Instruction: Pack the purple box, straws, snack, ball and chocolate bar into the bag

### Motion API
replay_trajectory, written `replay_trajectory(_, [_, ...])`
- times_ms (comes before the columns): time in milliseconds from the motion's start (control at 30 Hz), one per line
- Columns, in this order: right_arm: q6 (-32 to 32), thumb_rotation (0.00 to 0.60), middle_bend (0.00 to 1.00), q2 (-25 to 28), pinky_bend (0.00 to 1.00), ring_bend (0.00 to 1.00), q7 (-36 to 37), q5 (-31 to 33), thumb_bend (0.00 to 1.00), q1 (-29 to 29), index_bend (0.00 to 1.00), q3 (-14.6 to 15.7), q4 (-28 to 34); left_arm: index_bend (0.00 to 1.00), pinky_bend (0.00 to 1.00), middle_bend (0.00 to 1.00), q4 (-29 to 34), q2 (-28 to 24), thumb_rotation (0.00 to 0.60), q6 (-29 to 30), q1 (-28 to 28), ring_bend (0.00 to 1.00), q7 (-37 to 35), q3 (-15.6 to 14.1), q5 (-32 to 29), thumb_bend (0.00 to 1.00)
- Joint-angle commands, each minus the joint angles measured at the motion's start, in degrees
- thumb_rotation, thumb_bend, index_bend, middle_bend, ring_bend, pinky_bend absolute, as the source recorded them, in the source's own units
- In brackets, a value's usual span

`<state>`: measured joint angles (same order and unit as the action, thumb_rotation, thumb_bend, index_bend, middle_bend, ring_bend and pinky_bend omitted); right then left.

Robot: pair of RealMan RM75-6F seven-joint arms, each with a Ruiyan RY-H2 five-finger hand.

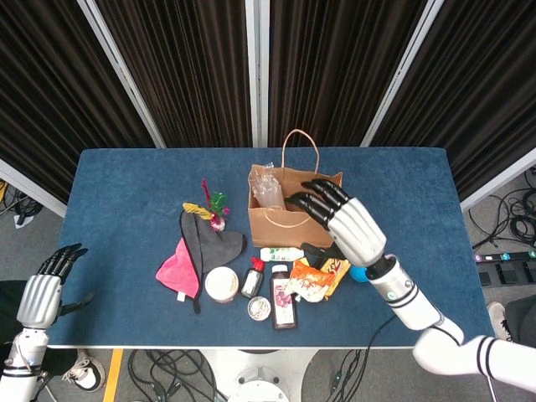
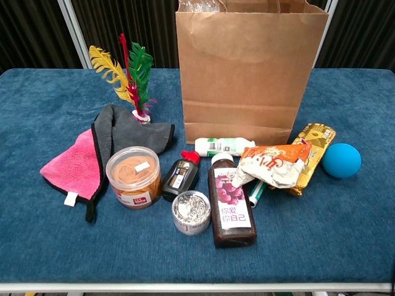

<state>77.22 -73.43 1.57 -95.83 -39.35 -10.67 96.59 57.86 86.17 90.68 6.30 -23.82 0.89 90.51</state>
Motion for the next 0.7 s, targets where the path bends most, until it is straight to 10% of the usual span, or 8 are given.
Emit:
replay_trajectory(33, [-1.69,0.600,0.26,6.08,0.19,0.16,-8.45,-3.53,0.00,7.57,0.21,10.06,5.57,0.23,0.24,0.24,0.33,0.06,0.600,0.13,0.18,0.16,0.21,0.02,0.25,0.23])
replay_trajectory(700, [-15.74,0.600,0.25,-6.53,0.21,0.13,-2.85,2.17,0.00,6.12,0.22,12.51,-8.03,0.23,0.24,0.24,-0.26,0.30,0.600,0.95,-0.54,0.16,0.13,0.22,-0.28,0.24])
